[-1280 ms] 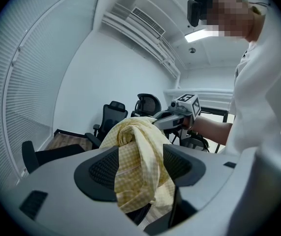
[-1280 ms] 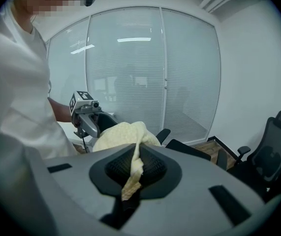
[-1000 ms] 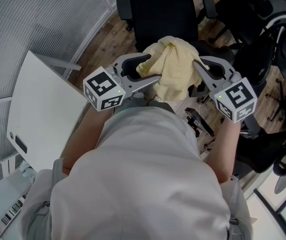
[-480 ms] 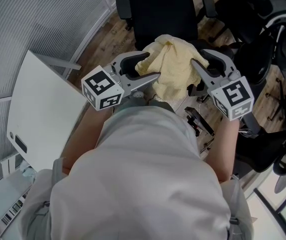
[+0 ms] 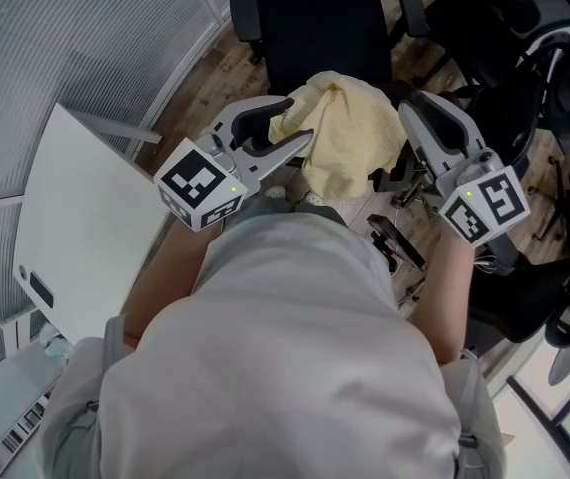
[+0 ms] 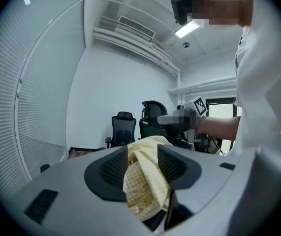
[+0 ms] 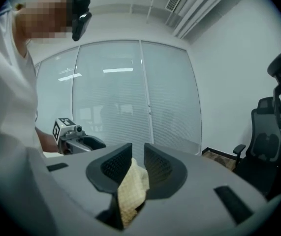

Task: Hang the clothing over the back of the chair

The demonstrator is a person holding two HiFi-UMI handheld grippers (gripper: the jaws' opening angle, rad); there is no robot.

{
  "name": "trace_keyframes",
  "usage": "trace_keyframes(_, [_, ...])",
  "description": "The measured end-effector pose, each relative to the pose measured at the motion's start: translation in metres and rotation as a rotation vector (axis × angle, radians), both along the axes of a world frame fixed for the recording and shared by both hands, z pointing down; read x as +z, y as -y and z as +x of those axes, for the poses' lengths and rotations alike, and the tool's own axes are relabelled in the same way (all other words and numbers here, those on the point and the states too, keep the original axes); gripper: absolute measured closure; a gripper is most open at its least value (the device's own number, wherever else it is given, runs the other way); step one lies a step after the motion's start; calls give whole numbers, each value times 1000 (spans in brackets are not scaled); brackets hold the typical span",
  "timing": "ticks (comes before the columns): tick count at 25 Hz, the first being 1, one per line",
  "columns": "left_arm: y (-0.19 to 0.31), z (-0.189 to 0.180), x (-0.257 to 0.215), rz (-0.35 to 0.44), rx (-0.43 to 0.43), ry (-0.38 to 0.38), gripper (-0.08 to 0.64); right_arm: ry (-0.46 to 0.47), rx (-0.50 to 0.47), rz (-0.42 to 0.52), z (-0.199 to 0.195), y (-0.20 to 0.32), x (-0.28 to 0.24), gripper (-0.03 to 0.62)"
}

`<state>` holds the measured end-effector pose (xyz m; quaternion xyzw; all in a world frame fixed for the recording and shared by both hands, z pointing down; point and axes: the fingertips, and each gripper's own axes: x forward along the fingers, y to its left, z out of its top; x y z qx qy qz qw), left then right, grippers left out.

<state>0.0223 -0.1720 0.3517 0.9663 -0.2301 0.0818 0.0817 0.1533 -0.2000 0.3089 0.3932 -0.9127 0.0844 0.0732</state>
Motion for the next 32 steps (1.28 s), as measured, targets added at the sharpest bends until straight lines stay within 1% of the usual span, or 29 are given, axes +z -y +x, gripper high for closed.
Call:
trace_keyframes(2, [5, -6, -12, 33, -42, -20, 388, 63, 20, 20, 2, -2, -9, 540])
trace_keyframes(3, [7, -10, -18, 46, -68, -32, 407, 86, 32, 30, 3, -2, -12, 552])
trace_keyframes(5, [12, -21, -31, 71, -124, -61, 468, 98, 50, 54, 4, -3, -18, 561])
trace_keyframes(6, [14, -27, -36, 83, -149, -74, 484, 94, 57, 67, 4, -3, -20, 565])
trace_keyframes(9, [18, -40, -49, 115, -208, -91, 513, 110, 72, 99, 3, -5, -29, 571])
trace_keyframes(11, [21, -46, -53, 129, -242, -83, 523, 126, 82, 119, 2, -6, -34, 571])
trace_keyframes(14, [25, -50, -56, 148, -280, -58, 531, 106, 87, 145, -1, -7, -37, 572])
trace_keyframes(17, [26, -52, -59, 174, -303, -44, 536, 91, 88, 161, -2, -7, -39, 572])
trace_keyframes(21, [26, -55, -64, 192, -317, -51, 540, 88, 92, 165, -4, -7, -40, 572])
trace_keyframes(32, [27, -56, -70, 208, -325, -62, 543, 81, 109, 172, -2, -8, -39, 572])
